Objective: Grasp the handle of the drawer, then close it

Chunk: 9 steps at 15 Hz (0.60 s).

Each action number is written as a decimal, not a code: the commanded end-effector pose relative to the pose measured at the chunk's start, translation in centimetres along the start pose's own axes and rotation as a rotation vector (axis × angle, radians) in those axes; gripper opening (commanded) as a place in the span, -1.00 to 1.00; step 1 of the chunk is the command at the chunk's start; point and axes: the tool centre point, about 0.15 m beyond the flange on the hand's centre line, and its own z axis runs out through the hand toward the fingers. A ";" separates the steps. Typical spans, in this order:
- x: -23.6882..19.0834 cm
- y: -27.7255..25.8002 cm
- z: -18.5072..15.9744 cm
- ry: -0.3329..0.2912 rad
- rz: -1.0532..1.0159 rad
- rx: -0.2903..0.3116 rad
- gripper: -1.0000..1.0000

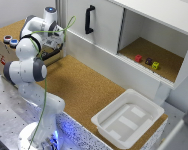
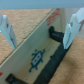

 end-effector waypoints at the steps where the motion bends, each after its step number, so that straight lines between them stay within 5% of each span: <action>1: 1.7 -6.4 -3.4 -0.243 -0.101 -0.035 1.00; 2: 1.2 -7.7 -3.6 -0.246 -0.098 -0.024 1.00; 3: 0.5 -9.1 -3.6 -0.256 -0.097 -0.016 -1.00; 9: -4.7 -15.1 -3.3 -0.129 -0.247 -0.011 -1.00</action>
